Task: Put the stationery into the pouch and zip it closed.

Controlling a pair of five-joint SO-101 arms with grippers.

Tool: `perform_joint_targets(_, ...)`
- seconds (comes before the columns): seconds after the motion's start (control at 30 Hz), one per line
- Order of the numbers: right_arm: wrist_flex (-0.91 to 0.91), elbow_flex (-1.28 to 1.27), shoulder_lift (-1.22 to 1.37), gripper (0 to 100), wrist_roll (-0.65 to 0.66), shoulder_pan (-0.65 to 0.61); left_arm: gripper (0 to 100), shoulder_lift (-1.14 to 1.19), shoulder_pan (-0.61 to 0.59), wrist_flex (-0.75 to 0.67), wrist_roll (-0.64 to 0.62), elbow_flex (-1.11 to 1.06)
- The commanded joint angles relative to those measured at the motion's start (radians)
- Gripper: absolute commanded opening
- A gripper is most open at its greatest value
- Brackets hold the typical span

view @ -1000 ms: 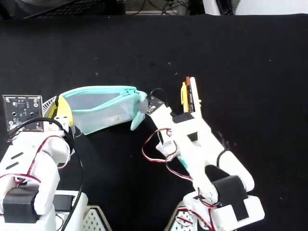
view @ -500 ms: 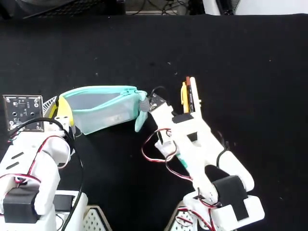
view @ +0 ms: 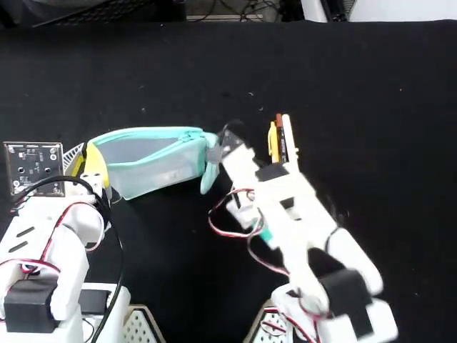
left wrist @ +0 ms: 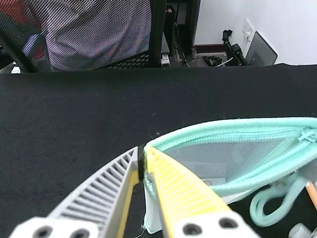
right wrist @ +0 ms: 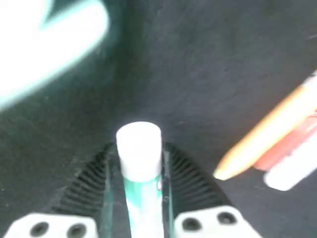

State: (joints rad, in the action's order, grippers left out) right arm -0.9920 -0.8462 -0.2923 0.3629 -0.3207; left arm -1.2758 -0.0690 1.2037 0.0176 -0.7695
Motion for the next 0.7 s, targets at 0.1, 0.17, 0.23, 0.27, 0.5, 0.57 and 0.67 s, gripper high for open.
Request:
perform_joint_targets(0.1,-0.224,0.176,-0.49,1.2,0.003,-0.015,3,0.029,0.008,0.018,-0.009,-0.171)
perform_joint_targets(0.17,-0.242,0.2,-0.647,1.2,0.0,-0.017,3,0.029,0.008,0.015,-0.009,-0.171)
perform_joint_targets(0.23,-0.229,0.217,-0.783,1.2,-0.005,-0.026,3,0.029,0.008,0.015,-0.009,-0.171)
perform_joint_targets(0.27,-0.196,0.219,-0.843,1.2,-0.005,-0.04,3,0.029,0.008,0.014,-0.009,-0.171)
perform_joint_targets(0.5,0.025,0.219,-0.989,1.2,-0.006,-0.061,3,0.029,0.008,0.014,-0.009,-0.171)
perform_joint_targets(0.57,0.12,0.211,-0.989,1.2,-0.006,-0.092,3,0.031,0.008,0.014,-0.009,-0.171)
perform_joint_targets(0.67,0.313,0.173,-0.989,1.2,-0.005,-0.166,3,0.031,0.008,0.014,-0.008,-0.171)
